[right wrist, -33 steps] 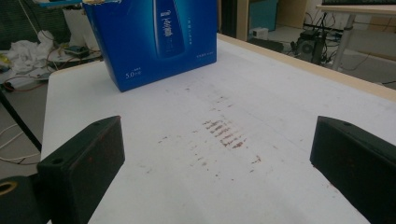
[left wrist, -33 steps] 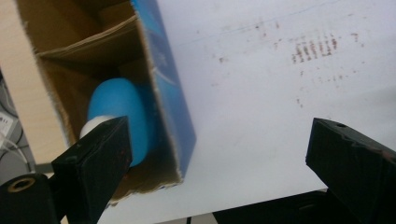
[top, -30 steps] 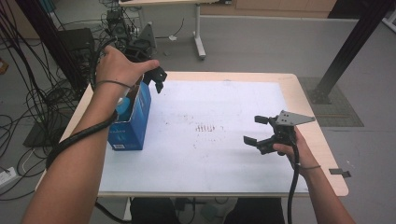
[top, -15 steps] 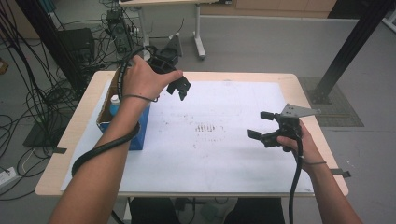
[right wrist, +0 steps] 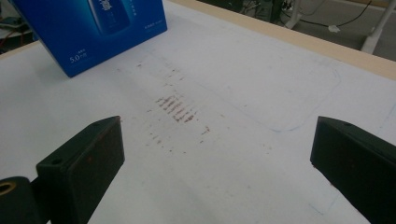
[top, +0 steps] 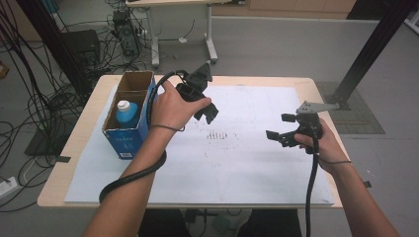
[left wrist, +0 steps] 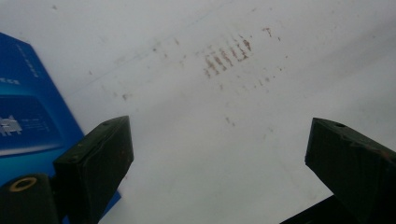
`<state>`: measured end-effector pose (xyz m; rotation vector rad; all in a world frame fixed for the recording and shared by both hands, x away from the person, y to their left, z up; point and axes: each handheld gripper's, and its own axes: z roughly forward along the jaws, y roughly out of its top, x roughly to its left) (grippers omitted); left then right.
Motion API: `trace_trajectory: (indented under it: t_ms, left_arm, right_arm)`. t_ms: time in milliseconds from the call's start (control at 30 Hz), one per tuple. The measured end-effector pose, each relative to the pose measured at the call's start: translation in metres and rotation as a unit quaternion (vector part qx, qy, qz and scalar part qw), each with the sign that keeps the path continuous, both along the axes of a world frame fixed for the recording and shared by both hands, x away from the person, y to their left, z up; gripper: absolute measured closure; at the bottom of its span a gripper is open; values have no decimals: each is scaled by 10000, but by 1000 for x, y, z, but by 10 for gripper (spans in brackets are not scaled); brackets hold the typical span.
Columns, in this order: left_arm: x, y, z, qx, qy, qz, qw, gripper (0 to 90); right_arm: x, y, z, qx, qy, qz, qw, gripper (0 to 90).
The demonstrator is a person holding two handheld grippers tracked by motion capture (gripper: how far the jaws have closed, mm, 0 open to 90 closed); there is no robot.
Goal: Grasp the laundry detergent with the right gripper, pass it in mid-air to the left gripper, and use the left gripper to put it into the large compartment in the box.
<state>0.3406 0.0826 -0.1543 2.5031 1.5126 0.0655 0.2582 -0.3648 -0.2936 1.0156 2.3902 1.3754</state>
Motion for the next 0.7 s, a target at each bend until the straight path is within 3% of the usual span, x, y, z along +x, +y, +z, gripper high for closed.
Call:
trace_trajectory:
  t_ms: [167,400,700]
  left_arm:
    - [-7,-12,-15,151,-38,8,9999,82]
    - [-13,-21,-34,150,-8,-36,9999,82]
    - [-13,-26,-58,173,60,22,9998,84]
  right_arm:
    - [7,1,9,-152,61,-24,9999,30]
    - [17,8,17,-426,109,-61,9990,30]
    - [20,13,16,-547,230,-216,9980,32]
